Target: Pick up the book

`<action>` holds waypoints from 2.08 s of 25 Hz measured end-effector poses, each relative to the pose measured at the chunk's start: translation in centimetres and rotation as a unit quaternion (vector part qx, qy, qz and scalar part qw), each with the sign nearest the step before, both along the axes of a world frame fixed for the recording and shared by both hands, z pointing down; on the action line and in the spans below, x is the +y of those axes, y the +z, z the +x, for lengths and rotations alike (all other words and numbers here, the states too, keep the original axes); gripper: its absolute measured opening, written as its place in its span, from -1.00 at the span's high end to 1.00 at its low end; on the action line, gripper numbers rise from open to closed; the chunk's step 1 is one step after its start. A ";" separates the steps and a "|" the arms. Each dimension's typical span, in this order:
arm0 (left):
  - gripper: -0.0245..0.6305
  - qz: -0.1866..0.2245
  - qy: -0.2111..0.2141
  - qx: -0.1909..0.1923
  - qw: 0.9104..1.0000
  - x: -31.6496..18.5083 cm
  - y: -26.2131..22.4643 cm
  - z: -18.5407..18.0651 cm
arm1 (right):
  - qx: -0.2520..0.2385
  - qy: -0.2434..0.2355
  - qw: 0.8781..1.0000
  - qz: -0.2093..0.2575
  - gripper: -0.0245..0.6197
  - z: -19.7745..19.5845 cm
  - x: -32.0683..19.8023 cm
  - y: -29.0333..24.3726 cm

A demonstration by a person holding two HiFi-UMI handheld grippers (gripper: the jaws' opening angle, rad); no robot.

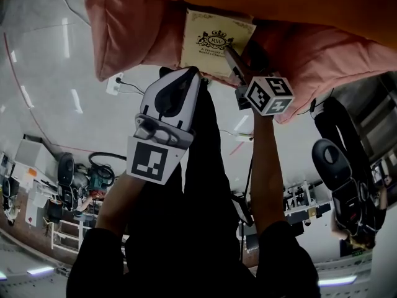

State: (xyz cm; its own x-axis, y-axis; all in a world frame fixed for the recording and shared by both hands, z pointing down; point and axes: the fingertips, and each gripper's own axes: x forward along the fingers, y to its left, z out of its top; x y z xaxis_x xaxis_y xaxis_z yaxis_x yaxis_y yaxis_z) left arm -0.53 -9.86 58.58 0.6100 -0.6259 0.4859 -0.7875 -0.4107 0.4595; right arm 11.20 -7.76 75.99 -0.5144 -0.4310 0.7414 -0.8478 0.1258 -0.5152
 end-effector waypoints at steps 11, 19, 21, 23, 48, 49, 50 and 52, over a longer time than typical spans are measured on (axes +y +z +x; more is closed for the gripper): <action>0.90 -0.015 -0.007 0.001 1.000 -0.2 1.7 -0.1 | -0.029 -0.038 0.999 -0.003 -0.10 -0.4 -0.4 1.8; 0.90 -0.016 -0.007 0.000 1.000 -0.6 1.8 -0.1 | -0.052 -0.060 0.997 -0.008 -0.10 -1.8 -0.9 2.1; 0.90 -0.016 -0.011 0.000 1.000 -0.7 1.8 0.0 | -0.051 -0.058 0.997 -0.011 -0.10 -1.8 -0.8 2.1; 0.90 -0.017 -0.015 0.001 1.000 -0.7 1.7 0.0 | -0.051 -0.056 0.997 -0.014 -0.10 -1.8 -0.6 2.1; 0.90 -0.007 -0.029 0.001 1.000 -1.3 2.5 -0.8 | 0.032 -0.027 0.999 -0.008 0.06 -1.4 0.7 -1.2; 0.90 -0.007 -0.030 0.001 1.000 -1.4 2.5 -0.9 | 0.032 -0.025 0.999 -0.008 0.06 -1.4 0.7 -1.4; 0.90 -0.006 -0.031 0.000 1.000 -1.3 2.4 -0.9 | 0.032 -0.020 0.999 -0.008 0.07 -1.4 0.7 -1.7; 0.90 -0.004 -0.031 -0.003 1.000 -0.5 1.9 -1.0 | 0.033 -0.010 0.999 -0.008 0.10 -1.3 1.5 -2.5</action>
State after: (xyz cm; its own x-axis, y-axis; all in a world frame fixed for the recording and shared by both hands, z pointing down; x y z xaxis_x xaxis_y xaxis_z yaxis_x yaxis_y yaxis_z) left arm -1.55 -10.36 60.51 0.5677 -0.6584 0.4943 -0.8137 -0.3575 0.4583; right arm 9.93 -6.29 73.51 -0.4723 -0.4095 0.7806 -0.8775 0.1349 -0.4602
